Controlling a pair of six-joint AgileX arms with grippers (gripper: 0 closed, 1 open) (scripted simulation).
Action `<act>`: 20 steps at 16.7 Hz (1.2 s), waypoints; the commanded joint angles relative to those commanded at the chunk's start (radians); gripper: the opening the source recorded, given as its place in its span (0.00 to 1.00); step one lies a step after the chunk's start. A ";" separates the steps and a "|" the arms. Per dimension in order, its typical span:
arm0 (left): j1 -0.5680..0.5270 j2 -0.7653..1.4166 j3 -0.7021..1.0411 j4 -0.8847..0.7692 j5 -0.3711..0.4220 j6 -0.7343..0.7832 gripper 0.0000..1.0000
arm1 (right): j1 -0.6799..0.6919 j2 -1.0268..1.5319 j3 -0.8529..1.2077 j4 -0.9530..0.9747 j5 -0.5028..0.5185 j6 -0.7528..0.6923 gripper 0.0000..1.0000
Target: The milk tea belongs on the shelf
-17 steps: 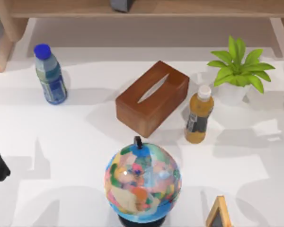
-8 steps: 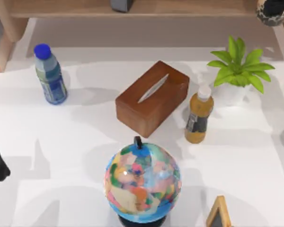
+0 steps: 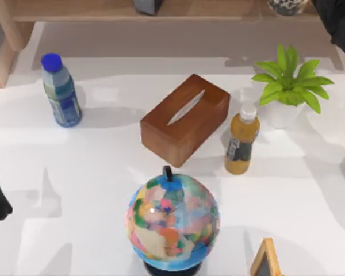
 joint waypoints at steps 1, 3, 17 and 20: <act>0.000 0.000 0.000 0.000 0.000 0.000 1.00 | 0.015 0.012 0.035 -0.035 0.034 0.000 0.00; 0.000 0.000 0.000 0.000 0.000 0.000 1.00 | 0.037 0.029 0.093 -0.091 0.089 -0.001 0.00; 0.000 0.000 0.000 0.000 0.000 0.000 1.00 | 0.033 0.111 0.187 -0.100 0.118 -0.003 0.00; 0.000 0.000 0.000 0.000 0.000 0.000 1.00 | 0.028 0.156 0.213 -0.086 0.109 -0.006 0.00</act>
